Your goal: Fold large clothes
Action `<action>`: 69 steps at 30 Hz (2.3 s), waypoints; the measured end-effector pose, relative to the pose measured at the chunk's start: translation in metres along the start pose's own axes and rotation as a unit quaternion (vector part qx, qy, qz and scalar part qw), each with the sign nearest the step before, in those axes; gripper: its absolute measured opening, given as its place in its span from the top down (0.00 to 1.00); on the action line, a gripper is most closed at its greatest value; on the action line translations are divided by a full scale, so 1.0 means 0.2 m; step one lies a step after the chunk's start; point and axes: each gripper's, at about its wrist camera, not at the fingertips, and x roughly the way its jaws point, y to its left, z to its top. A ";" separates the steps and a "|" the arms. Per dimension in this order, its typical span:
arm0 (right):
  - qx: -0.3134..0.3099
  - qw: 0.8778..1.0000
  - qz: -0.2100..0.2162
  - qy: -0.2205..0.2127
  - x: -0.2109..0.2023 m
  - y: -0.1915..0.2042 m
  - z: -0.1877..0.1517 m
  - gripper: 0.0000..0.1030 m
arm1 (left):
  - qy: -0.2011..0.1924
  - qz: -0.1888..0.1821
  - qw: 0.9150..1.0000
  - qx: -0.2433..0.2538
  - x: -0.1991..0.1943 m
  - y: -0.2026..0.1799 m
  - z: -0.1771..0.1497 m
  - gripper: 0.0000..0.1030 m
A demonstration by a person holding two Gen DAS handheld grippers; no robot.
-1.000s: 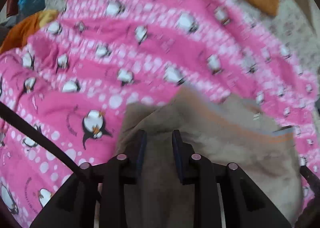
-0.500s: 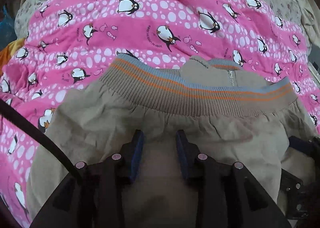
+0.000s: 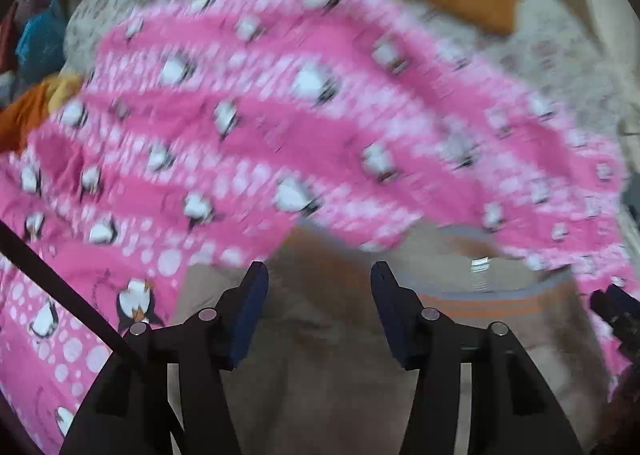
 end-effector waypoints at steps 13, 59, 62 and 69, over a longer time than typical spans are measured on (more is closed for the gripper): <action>0.026 0.994 -0.009 0.108 0.33 -0.14 -0.13 0.14 | 0.055 -0.010 0.997 -0.044 0.16 0.08 -0.04 0.62; -0.091 0.992 0.082 -0.006 -0.30 0.11 -0.25 0.31 | 0.026 -0.118 0.991 0.062 -0.28 -0.10 -0.20 0.39; -0.120 0.988 0.056 0.083 -0.11 0.16 -0.37 0.30 | 0.087 -0.050 0.988 0.121 -0.09 -0.19 -0.34 0.38; -0.084 0.993 0.057 0.059 -0.21 0.11 -0.41 0.25 | 0.067 -0.052 0.992 0.093 -0.23 -0.16 -0.34 0.39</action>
